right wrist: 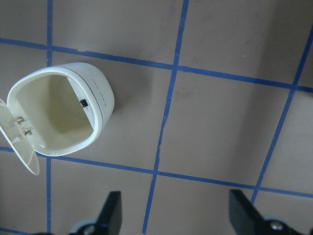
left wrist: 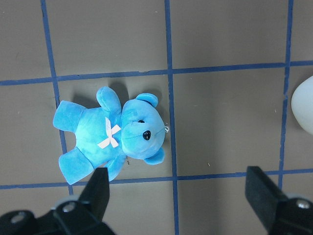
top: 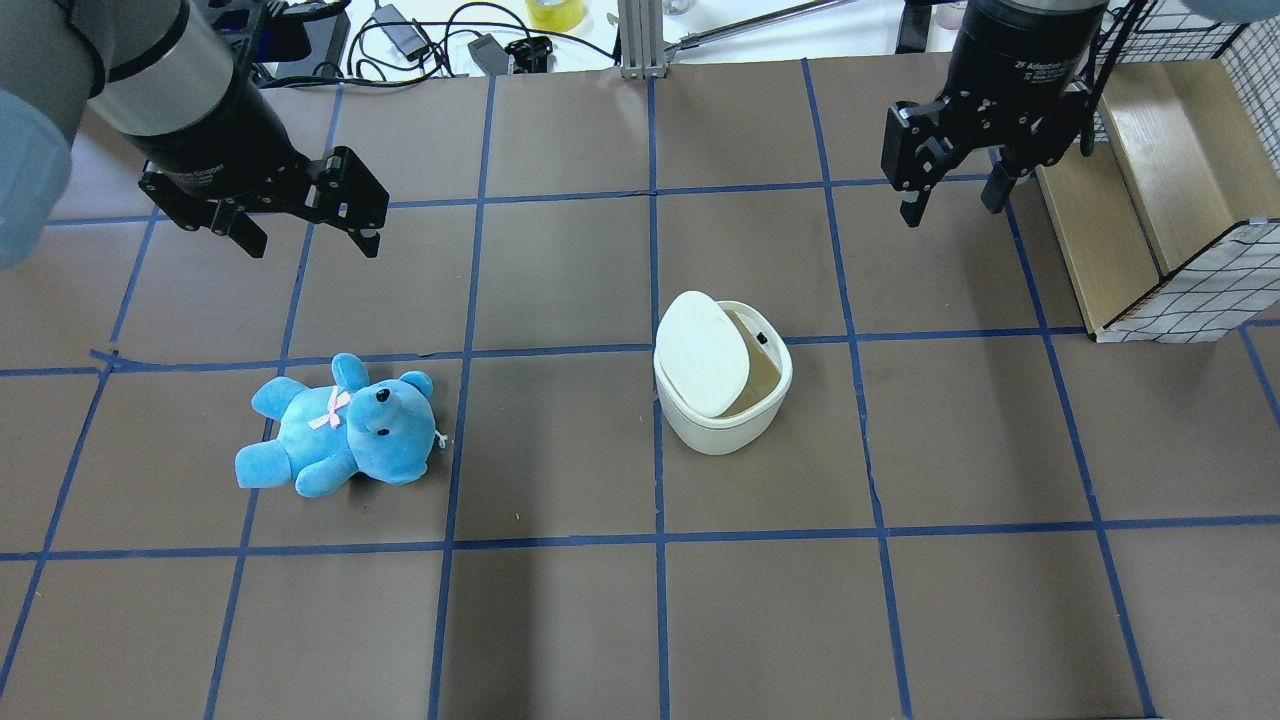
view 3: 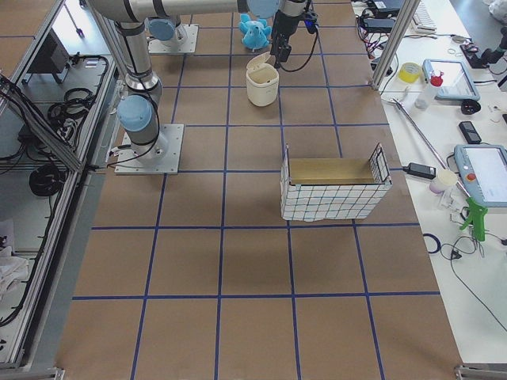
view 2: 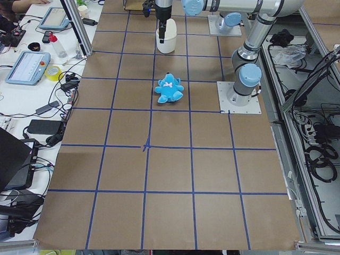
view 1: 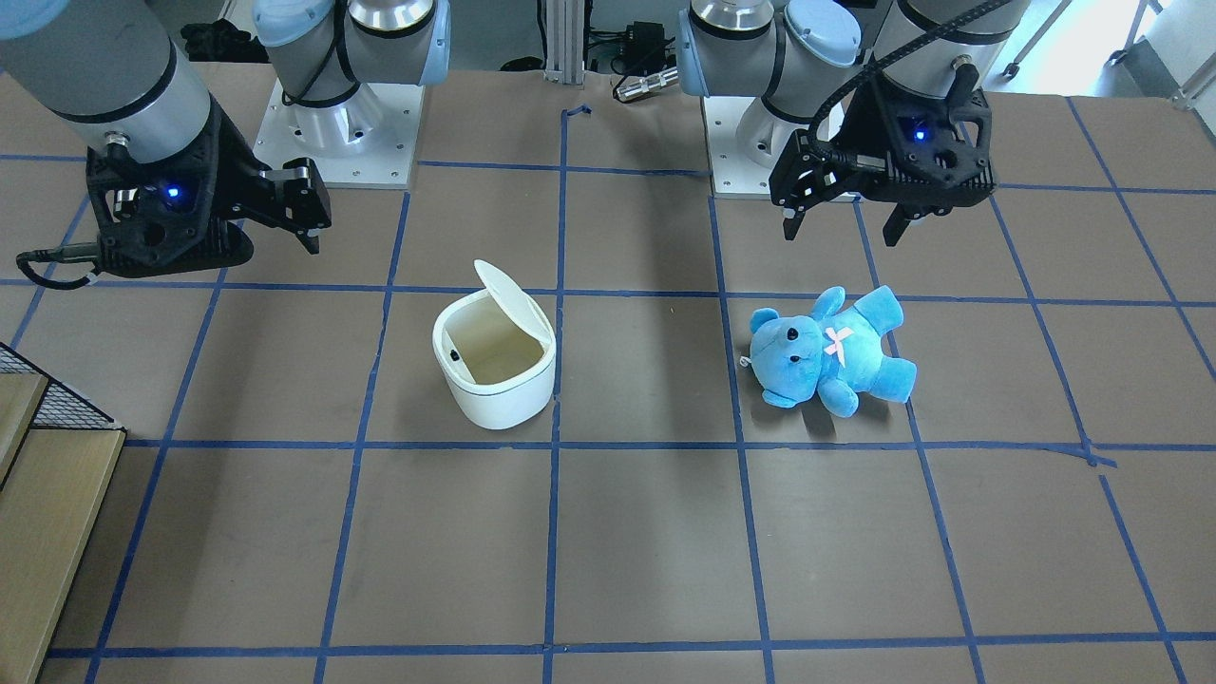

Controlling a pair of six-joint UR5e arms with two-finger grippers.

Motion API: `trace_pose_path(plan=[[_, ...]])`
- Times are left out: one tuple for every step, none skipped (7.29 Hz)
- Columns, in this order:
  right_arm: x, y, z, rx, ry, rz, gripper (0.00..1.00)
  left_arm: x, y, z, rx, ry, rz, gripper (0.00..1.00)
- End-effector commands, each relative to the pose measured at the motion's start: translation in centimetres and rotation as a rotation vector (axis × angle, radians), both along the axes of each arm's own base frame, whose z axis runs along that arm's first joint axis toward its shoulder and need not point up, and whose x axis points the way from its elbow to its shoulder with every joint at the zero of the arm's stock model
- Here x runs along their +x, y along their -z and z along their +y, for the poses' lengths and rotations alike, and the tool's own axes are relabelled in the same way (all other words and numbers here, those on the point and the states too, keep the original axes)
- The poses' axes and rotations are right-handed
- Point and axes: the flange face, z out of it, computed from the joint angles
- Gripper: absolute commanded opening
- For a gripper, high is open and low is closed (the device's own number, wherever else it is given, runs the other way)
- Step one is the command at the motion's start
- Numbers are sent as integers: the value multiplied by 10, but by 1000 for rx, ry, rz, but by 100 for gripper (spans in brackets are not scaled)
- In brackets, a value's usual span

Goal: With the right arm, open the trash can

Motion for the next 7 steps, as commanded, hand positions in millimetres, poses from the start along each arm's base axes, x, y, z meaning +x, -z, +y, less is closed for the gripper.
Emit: trace_pose_path(plan=[[0,-5,3,-10,0,-4,100,0,0,0,0,0,0,100],[1,-5,3,-10,4,1,100,0,-1,1,-1,0,0,100],[1,-9,4,-28,21,3,100,0,0,0,0,0,0,100],[2,-17,1,-98,82,8,100,0,0,0,0,0,0,100],[2,-17,0,-106,148,7,100,0,0,0,0,0,0,100],[1,-16,2,-94,153,12,100,0,0,0,0,0,0,100],[-1,-23,14,-104,138,21,100,0,0,0,0,0,0,100]])
